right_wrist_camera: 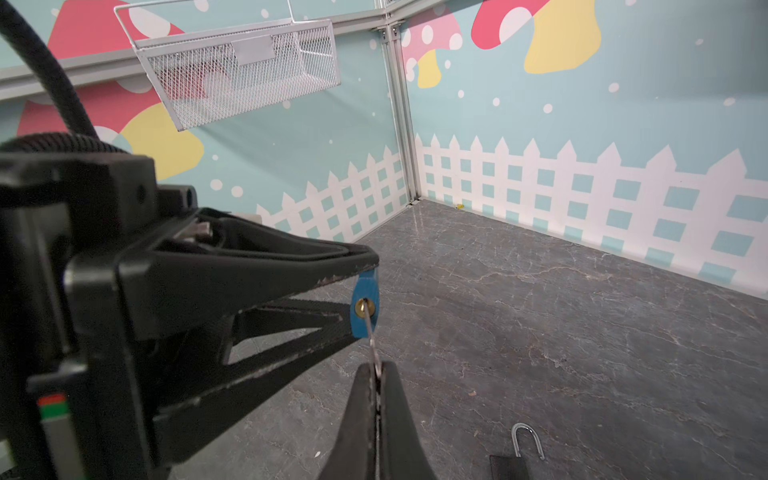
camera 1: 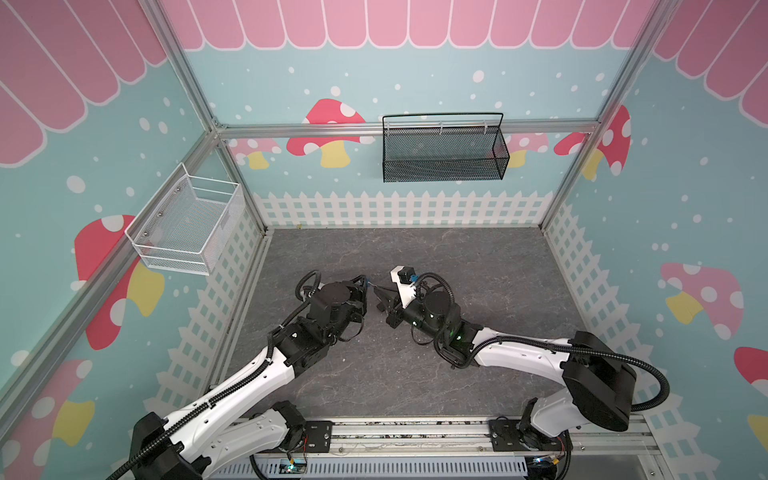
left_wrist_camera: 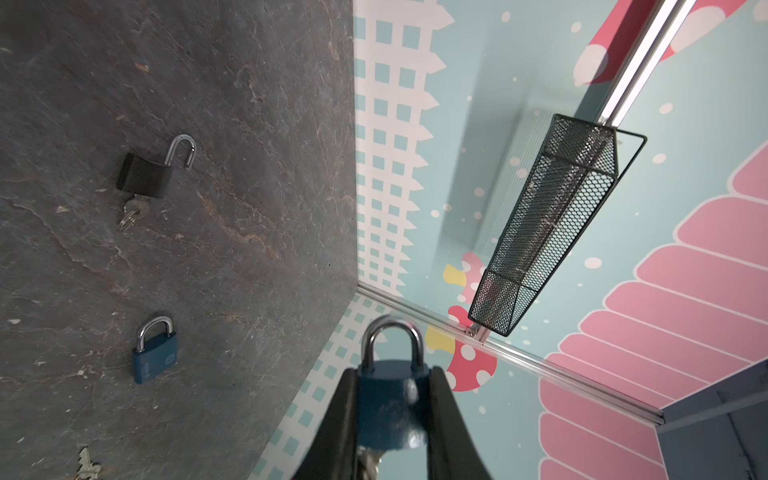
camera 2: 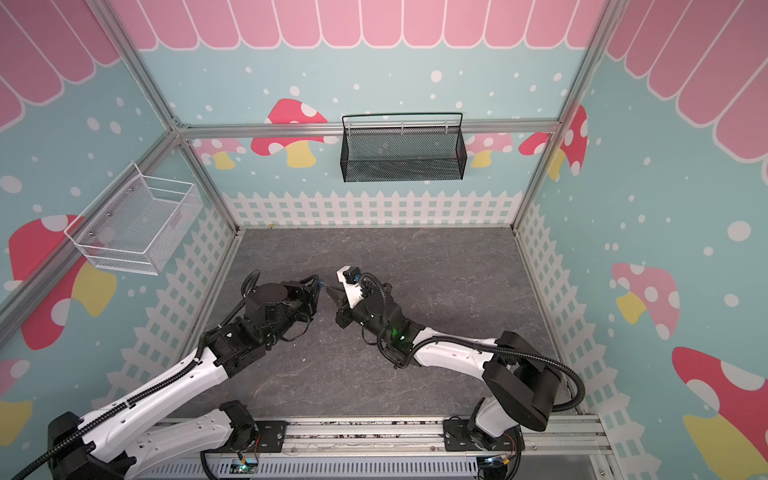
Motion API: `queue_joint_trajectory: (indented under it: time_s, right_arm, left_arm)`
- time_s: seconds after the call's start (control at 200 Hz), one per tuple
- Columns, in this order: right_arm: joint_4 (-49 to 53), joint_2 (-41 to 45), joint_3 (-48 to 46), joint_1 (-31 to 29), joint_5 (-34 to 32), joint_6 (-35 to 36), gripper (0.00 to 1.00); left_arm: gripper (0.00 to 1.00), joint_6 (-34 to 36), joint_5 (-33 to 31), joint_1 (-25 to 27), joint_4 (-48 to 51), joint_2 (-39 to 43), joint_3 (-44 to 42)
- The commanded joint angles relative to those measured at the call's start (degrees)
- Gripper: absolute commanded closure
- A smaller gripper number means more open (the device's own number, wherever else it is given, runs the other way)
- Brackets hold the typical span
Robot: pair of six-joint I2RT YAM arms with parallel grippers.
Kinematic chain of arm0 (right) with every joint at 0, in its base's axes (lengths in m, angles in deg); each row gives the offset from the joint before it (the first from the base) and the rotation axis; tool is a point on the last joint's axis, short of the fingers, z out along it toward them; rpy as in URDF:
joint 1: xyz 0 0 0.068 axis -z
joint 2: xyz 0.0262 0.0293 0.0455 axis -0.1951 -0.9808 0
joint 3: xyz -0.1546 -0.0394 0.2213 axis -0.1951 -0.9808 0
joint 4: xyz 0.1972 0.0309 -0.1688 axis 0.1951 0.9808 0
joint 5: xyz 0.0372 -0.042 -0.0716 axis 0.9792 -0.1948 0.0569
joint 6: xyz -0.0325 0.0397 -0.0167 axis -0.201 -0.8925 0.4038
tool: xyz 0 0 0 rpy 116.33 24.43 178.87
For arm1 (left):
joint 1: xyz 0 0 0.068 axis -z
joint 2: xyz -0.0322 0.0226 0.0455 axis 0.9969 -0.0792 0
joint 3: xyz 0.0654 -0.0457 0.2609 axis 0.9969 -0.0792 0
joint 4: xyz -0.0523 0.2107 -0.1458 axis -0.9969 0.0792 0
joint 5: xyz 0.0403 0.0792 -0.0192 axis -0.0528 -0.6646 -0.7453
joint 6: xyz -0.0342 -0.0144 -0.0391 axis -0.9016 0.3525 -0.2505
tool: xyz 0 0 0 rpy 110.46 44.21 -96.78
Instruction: Unlock with the key
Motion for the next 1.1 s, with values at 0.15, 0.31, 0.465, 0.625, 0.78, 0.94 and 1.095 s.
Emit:
queue_joint_trajectory:
  time_s: [0.15,0.31,0.465,0.625,0.78,0.94,1.095]
  right_arm:
    - [-0.3,6.0,-2.0,-1.5,2.3,2.4,1.00]
    - [8.9,9.3,-0.9,-1.1,0.6,-0.3,1.00]
    - [19.6,11.2,-0.4,-0.2,-0.6,-4.6,1.00]
    - [24.9,10.3,2.9,1.1,3.2,-6.7,1.00]
    - [26.4,9.4,5.8,1.8,5.1,-6.4,1.00]
    - [27.8,8.8,8.2,1.8,6.2,-5.7,1.00]
    - [28.9,7.8,10.1,1.8,5.6,-5.7,1.00]
  left_arm:
    - [1.00,6.7,6.8,-1.3,0.6,-0.9,3.9]
    - [1.00,10.9,6.4,-2.2,4.9,0.0,5.0]
    - [1.00,12.7,7.1,-2.9,4.9,0.9,4.8]
    - [1.00,15.3,8.5,-3.1,6.7,0.8,6.5]
    - [1.00,17.1,9.1,-3.1,8.1,0.3,7.5]
    - [1.00,19.6,9.2,-3.1,9.1,-0.9,9.1]
    - [1.00,20.5,9.6,-3.1,9.5,-1.5,10.3]
